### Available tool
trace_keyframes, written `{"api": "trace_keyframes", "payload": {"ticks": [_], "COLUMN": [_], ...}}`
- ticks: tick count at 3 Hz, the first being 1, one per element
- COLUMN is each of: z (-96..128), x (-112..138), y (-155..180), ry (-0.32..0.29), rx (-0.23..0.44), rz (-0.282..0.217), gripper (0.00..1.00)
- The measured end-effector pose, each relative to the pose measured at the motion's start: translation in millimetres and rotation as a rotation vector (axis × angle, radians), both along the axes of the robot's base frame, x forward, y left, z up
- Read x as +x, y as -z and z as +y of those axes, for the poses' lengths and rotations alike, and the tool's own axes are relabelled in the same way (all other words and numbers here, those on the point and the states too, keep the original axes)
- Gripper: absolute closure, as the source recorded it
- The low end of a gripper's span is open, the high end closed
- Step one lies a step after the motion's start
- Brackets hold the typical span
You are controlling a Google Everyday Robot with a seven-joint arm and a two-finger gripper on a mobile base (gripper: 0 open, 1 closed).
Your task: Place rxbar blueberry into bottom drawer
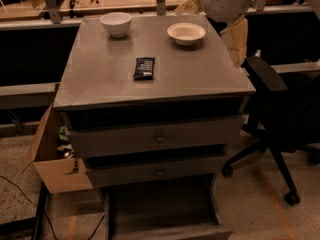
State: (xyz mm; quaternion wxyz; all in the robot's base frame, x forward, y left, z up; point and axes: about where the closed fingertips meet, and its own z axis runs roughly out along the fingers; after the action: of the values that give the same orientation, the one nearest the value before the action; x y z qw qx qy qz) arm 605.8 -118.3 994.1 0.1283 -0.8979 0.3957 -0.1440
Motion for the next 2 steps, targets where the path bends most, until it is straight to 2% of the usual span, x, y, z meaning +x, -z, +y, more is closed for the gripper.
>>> {"api": "trace_keyframes", "payload": {"ticks": [1,2], "z": [-5,13], "x": [7,20], "y": [-1,9], "ry": [-0.003,-0.092], "rx": [-0.021,-0.006], "rz": [-0.028,-0.038], "gripper": [0.0,0.0]}}
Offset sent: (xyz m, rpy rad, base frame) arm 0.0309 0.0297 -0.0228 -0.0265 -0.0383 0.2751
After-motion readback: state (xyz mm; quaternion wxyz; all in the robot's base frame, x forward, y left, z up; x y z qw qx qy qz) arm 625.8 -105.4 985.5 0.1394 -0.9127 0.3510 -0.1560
